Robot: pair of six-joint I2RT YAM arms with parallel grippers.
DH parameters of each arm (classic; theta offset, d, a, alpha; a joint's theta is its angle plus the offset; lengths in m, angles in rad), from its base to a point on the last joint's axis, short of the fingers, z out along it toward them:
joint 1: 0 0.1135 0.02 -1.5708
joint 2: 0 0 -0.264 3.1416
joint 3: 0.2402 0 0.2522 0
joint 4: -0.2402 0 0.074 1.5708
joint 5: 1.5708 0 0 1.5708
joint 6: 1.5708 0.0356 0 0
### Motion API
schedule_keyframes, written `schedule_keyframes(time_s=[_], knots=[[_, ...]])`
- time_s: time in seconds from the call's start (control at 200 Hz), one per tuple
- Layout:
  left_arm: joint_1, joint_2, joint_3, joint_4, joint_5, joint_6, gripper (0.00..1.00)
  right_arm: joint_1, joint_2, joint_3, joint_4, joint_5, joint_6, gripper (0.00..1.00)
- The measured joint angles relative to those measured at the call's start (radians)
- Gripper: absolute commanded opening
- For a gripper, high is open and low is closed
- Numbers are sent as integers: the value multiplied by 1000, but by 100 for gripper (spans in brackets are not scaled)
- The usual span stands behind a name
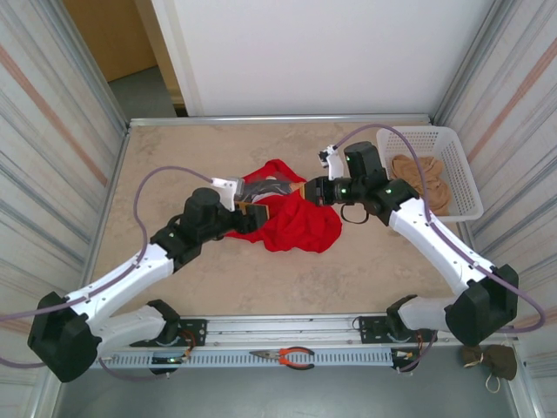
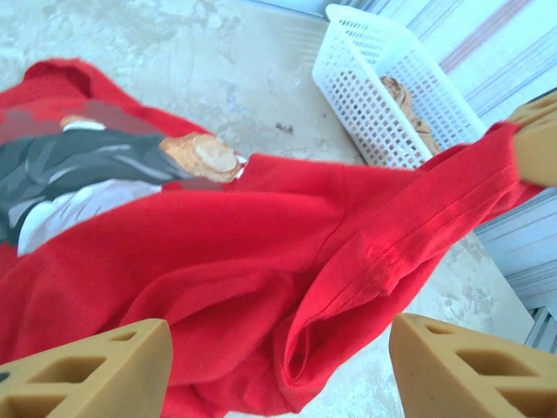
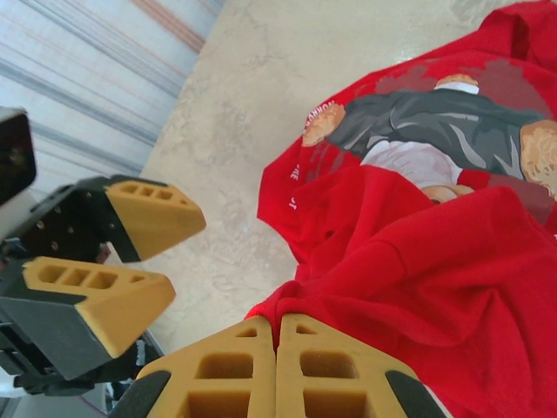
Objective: Fold the inside-out t-shirt
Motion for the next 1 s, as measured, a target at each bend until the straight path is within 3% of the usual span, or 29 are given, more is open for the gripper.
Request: schedule_keyframes(time_s=[0.541,0.827,0.997], knots=[[-76,262,127,39,70,74,62,-6,-46,-40,2,-49,-1,0],[-76,285,97,89,96,67,46,-6,-51,-44,2,-48,-1,0],[-76,284,40,121,108,49,49,-6,-51,-44,2,-48,-1,0]])
